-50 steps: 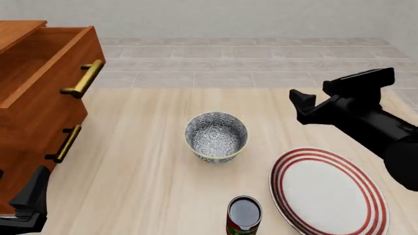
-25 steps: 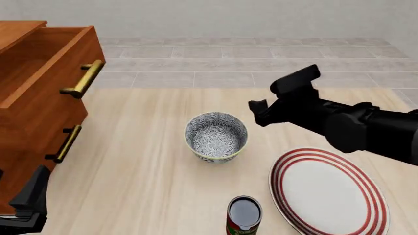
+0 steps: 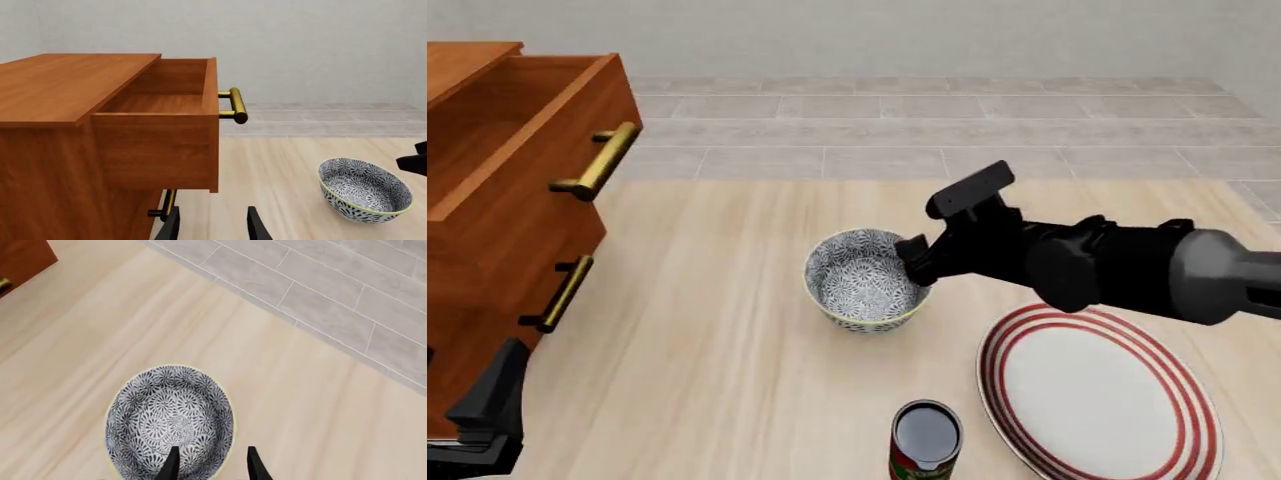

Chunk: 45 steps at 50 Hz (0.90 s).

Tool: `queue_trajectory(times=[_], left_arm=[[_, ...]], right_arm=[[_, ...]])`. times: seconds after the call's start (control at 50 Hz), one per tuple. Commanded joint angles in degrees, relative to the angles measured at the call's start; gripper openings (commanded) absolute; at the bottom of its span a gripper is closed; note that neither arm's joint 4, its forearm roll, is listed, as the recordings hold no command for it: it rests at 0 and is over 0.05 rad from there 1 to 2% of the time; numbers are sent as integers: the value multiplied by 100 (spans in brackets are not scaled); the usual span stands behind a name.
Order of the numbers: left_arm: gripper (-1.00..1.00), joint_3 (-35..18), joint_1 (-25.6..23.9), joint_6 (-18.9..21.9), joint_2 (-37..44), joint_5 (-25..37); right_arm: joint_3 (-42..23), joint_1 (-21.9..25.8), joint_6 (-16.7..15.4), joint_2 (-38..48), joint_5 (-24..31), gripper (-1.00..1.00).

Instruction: Put the bowl on the plate.

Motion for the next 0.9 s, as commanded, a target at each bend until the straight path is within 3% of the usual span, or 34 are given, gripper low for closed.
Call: queue_trajectory(times=[0.02,0.32,0.9], left_arm=[[100,0,0,0,0,0],[100,0,1,-1,1,0],[100,0,1,1,1,0]], right_arm=[[-132,0,76,451,11,100],[-488,-138,69,1079,19,100],[-516,-233,126,1633,-211,100]])
